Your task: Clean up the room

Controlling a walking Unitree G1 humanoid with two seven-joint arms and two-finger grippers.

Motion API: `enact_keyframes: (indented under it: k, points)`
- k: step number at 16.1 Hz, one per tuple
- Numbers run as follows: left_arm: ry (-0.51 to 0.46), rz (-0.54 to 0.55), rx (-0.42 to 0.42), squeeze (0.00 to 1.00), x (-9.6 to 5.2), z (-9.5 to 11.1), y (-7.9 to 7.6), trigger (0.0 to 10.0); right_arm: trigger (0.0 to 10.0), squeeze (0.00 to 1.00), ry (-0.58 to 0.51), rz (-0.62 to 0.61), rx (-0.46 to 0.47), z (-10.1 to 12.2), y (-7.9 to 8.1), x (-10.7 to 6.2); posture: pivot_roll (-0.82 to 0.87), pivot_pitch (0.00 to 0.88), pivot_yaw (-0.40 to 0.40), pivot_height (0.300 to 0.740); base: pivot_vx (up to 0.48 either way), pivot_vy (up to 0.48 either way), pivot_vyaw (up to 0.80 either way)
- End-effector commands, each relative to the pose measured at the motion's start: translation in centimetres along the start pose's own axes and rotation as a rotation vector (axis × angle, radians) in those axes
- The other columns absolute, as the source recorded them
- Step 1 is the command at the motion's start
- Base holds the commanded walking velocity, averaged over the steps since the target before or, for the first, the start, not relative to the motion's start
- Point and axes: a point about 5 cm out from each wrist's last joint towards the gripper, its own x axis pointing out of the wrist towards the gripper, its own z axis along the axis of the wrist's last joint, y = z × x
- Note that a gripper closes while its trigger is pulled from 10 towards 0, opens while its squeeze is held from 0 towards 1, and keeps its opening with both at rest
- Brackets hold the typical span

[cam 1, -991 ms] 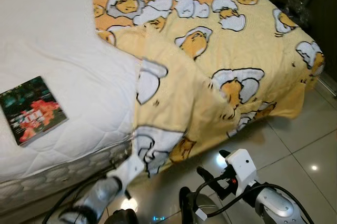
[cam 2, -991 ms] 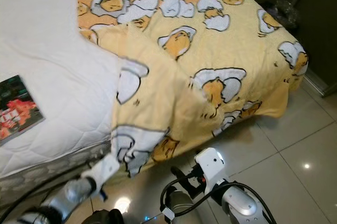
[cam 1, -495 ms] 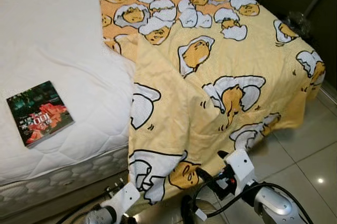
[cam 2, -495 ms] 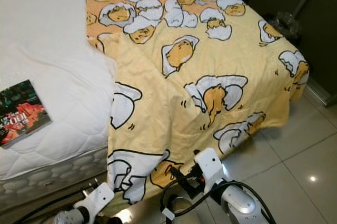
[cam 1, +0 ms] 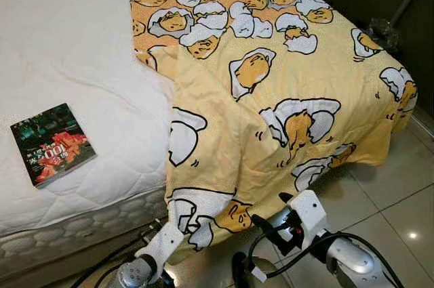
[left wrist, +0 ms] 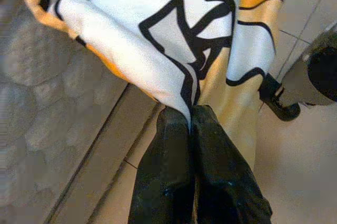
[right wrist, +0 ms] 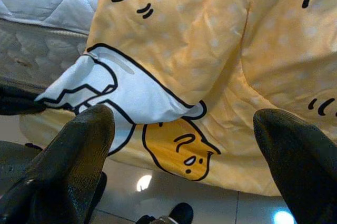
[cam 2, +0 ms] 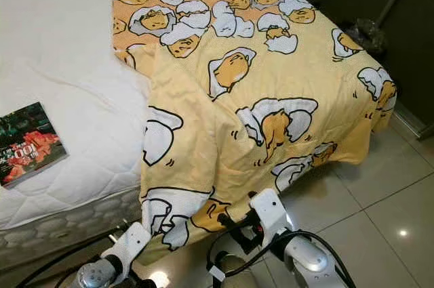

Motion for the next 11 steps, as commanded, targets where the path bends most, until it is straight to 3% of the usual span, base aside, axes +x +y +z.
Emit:
enact_keyframes:
  k: [1, 11]
  points:
    - [-0.005, 0.015, -0.006, 0.0, -0.03, 0.02, 0.18, 10.0, 10.0, 0.0, 0.007, 0.007, -0.002, -0.26, 0.04, -0.18, -0.27, 0.106, -0.018, 0.74, -0.3, 0.0, 0.0]
    - [-0.017, 0.028, -0.028, 0.0, 0.35, 0.64, -0.38, 10.0, 10.0, 0.0, 0.01, 0.016, -0.004, -0.2, 0.2, -0.25, -0.27, 0.113, -0.023, 0.74, -0.06, 0.0, 0.0]
